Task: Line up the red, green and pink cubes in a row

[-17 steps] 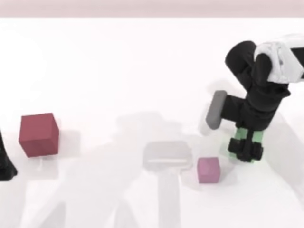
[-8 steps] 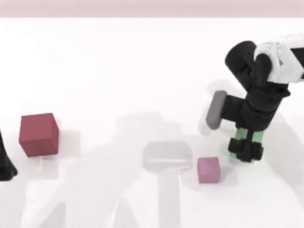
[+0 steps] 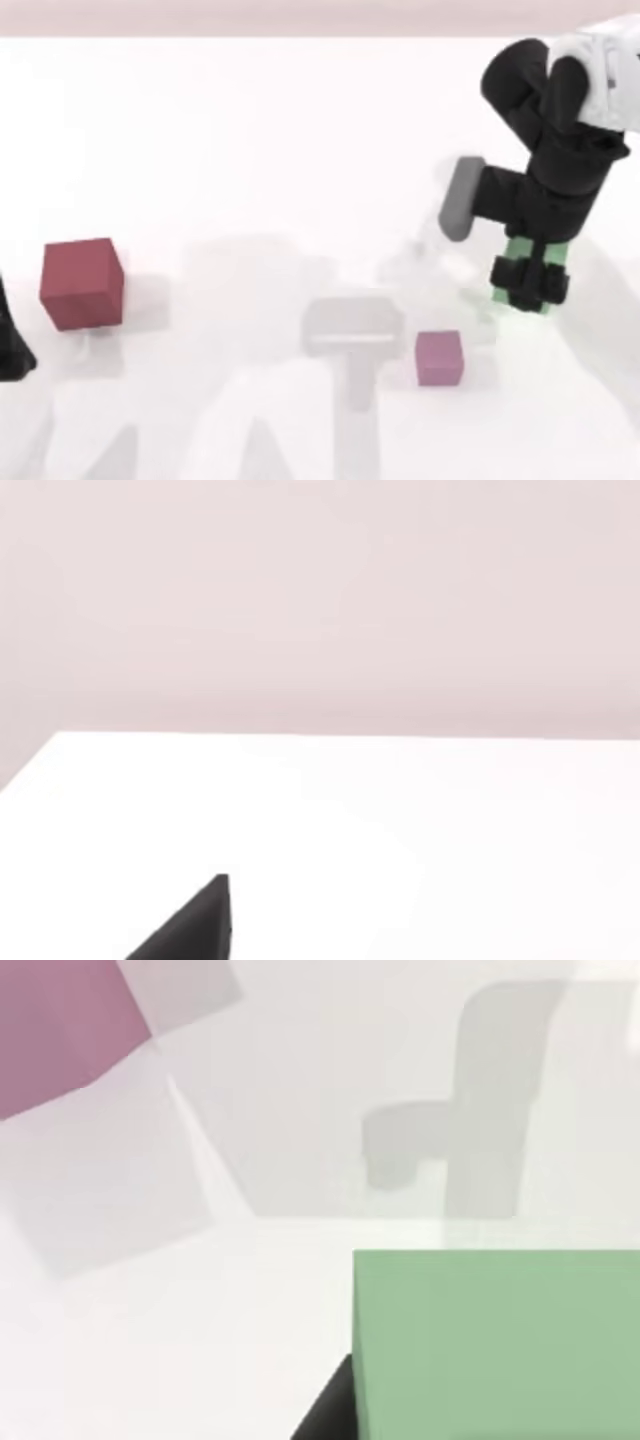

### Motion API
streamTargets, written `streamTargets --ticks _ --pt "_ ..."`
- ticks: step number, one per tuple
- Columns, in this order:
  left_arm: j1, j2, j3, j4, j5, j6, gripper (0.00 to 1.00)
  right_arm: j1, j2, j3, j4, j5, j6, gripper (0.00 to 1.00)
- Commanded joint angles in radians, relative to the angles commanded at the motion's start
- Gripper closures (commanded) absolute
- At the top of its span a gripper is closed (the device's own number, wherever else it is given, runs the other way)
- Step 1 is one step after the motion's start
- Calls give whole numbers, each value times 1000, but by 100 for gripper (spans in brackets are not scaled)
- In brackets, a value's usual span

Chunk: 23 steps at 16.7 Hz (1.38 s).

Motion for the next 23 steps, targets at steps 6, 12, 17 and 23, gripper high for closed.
streamTargets --ticks 6,12,17,23 --pt "0 0 0 0 0 0 0 2 -32 41 -64 0 0 100" --pt "0 0 0 0 0 0 0 113 8 112 -103 -1 17 100" --pt "0 0 0 0 0 0 0 363 62 236 -174 -2 53 100" --pt "0 0 0 0 0 0 0 417 67 269 -190 -2 67 100"
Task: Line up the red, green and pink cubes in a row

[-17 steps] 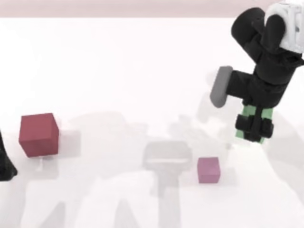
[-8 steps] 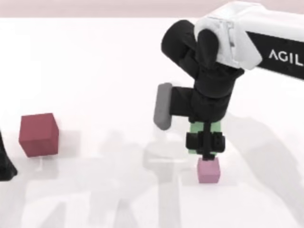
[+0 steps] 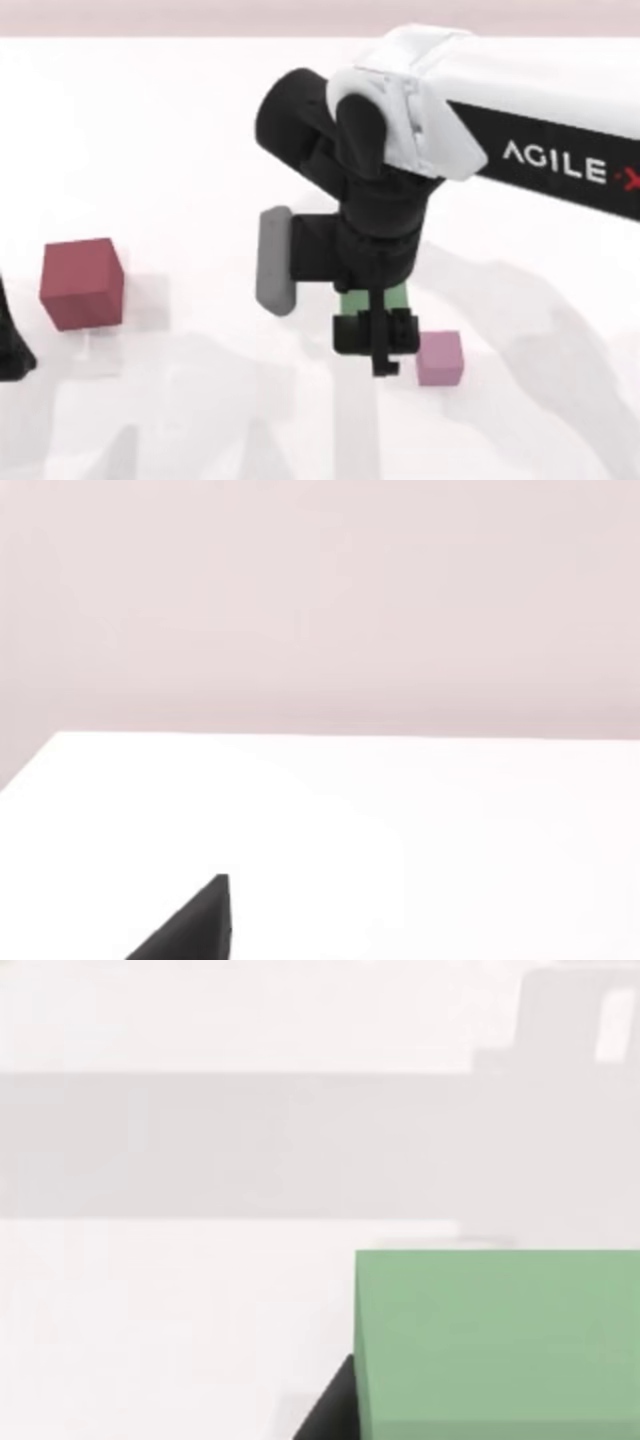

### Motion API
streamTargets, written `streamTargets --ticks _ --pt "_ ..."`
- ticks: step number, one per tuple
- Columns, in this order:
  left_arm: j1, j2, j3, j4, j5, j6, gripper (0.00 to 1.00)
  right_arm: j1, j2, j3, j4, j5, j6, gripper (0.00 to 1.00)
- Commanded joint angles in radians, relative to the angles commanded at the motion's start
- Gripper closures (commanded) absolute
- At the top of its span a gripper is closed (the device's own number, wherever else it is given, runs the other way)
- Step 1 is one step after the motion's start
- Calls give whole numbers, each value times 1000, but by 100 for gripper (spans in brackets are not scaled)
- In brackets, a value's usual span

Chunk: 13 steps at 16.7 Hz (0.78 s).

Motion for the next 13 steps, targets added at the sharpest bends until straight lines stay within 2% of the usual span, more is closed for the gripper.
streamTargets --ticks 3,9,13 --pt "0 0 0 0 0 0 0 1 9 -32 41 0 0 100" --pt "0 0 0 0 0 0 0 5 61 -179 240 1 3 100" --pt "0 0 0 0 0 0 0 6 65 -189 251 1 2 100"
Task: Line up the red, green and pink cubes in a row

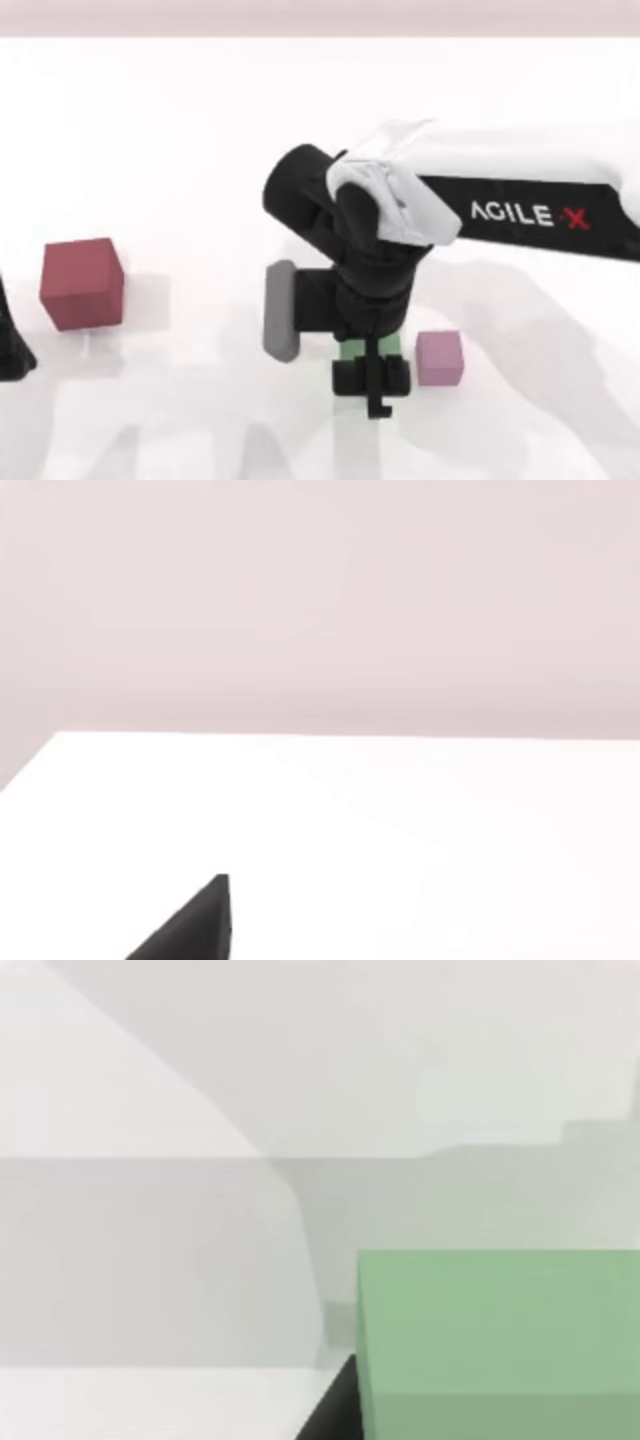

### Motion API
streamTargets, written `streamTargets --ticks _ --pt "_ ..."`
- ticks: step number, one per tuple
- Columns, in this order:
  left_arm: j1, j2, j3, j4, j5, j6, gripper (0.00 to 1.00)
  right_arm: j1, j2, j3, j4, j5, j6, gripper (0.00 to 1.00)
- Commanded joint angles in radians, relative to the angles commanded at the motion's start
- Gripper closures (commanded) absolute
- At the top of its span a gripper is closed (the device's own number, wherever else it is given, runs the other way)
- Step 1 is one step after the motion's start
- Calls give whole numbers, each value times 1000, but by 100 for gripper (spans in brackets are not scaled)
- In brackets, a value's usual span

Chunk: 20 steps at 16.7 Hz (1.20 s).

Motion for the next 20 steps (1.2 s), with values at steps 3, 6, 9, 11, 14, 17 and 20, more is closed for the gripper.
streamTargets --ticks 3,6,9,11,14,17,20 --pt "0 0 0 0 0 0 0 0 0 0 0 0 0 77" --pt "0 0 0 0 0 0 0 0 0 0 0 0 0 55" --pt "0 0 0 0 0 0 0 0 0 0 0 0 0 32" --pt "0 0 0 0 0 0 0 0 0 0 0 0 0 17" --pt "0 0 0 0 0 0 0 0 0 0 0 0 0 0" --pt "0 0 0 0 0 0 0 0 0 0 0 0 0 0" --pt "0 0 0 0 0 0 0 0 0 0 0 0 0 0"
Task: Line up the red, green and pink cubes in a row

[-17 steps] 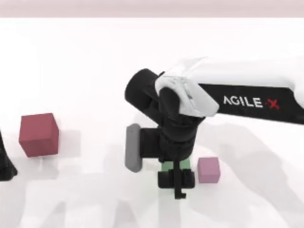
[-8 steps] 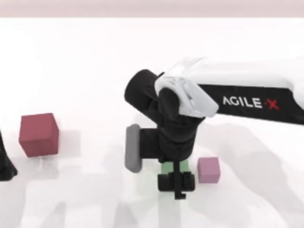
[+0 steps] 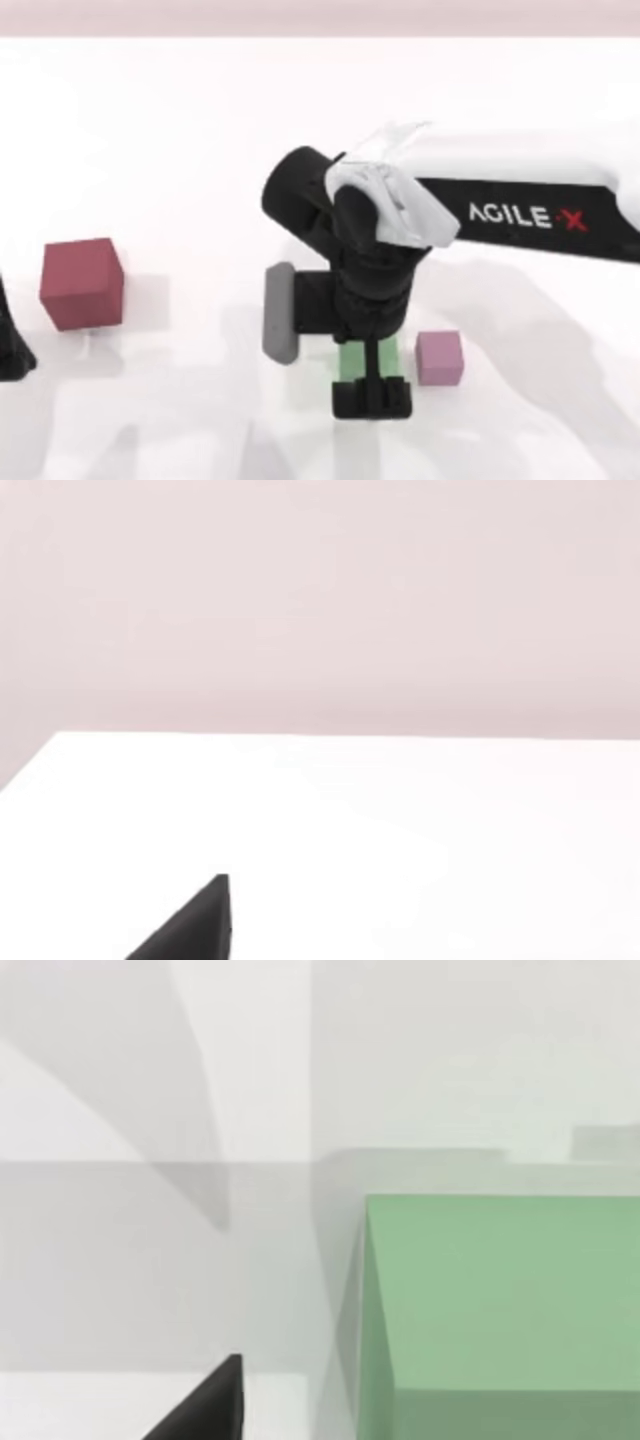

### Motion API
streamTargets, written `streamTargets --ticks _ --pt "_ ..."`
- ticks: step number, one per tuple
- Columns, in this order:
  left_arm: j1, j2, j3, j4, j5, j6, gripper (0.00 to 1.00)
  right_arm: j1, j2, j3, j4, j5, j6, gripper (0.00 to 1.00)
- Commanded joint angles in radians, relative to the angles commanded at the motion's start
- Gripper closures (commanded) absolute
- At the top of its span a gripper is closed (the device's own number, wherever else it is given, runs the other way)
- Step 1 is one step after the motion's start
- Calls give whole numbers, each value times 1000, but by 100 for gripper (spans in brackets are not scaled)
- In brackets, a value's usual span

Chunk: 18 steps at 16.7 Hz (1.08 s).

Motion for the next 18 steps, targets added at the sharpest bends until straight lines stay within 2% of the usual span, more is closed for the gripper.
streamTargets --ticks 4,11,18 --pt "0 0 0 0 0 0 0 0 -4 16 -18 0 -2 0" --pt "0 0 0 0 0 0 0 4 -66 174 -242 -1 -5 0" --pt "-3 25 25 -20 1 -5 0 -15 -97 155 -222 -4 5 0"
